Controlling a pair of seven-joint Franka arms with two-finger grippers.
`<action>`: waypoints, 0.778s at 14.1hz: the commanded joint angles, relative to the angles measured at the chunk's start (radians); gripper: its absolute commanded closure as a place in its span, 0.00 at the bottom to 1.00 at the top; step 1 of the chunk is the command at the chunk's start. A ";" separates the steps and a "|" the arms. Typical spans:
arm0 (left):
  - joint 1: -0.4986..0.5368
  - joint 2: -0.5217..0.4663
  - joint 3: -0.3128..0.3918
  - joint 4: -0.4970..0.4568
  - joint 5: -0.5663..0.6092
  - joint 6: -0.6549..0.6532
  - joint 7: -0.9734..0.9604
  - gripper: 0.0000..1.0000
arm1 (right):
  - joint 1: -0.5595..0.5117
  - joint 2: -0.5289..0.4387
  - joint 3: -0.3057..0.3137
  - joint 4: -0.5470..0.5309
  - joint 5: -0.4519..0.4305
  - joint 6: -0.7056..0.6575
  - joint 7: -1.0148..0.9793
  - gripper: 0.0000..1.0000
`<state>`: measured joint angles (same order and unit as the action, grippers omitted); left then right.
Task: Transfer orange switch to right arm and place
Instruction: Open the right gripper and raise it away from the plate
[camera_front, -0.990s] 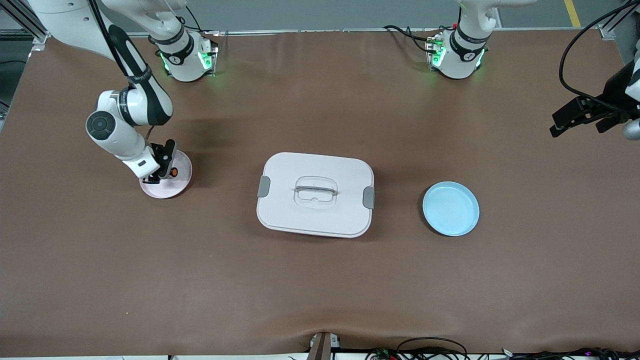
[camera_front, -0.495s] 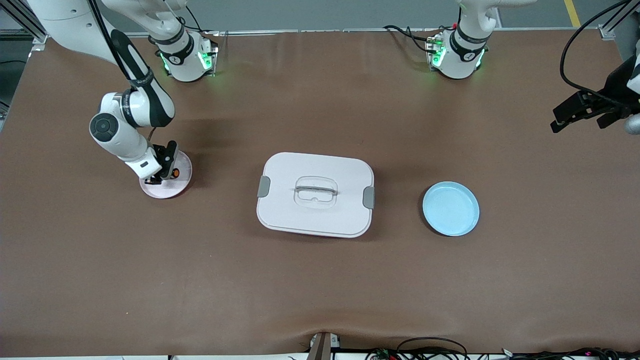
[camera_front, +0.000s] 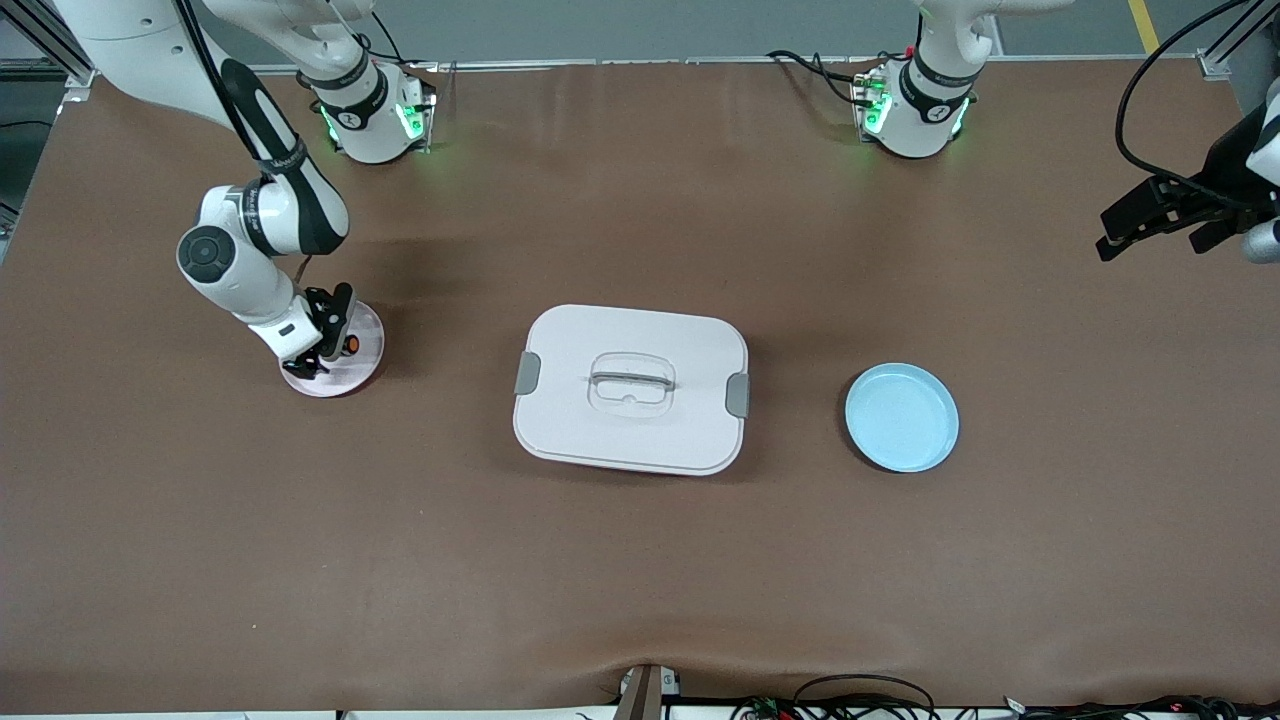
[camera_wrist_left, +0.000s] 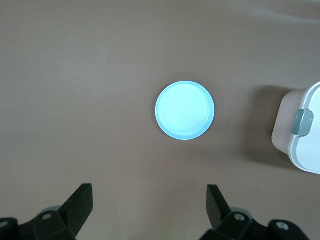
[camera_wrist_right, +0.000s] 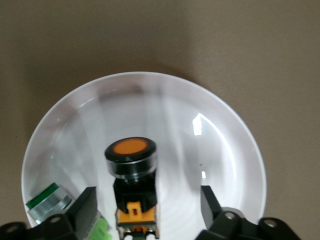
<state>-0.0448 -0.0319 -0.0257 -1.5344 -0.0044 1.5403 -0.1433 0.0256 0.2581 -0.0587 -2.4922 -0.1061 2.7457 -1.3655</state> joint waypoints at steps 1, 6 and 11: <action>0.008 -0.010 -0.011 -0.012 -0.005 -0.006 0.004 0.00 | -0.006 -0.077 -0.003 0.002 -0.023 -0.017 0.013 0.00; 0.006 -0.003 -0.011 -0.012 -0.003 0.000 0.001 0.00 | -0.030 -0.186 -0.007 0.111 -0.024 -0.249 0.052 0.00; 0.006 -0.002 -0.011 -0.012 -0.003 0.003 -0.001 0.00 | -0.044 -0.207 -0.007 0.176 -0.026 -0.397 0.600 0.00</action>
<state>-0.0454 -0.0296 -0.0284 -1.5448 -0.0044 1.5407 -0.1433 0.0013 0.0603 -0.0764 -2.3317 -0.1075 2.3979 -1.0067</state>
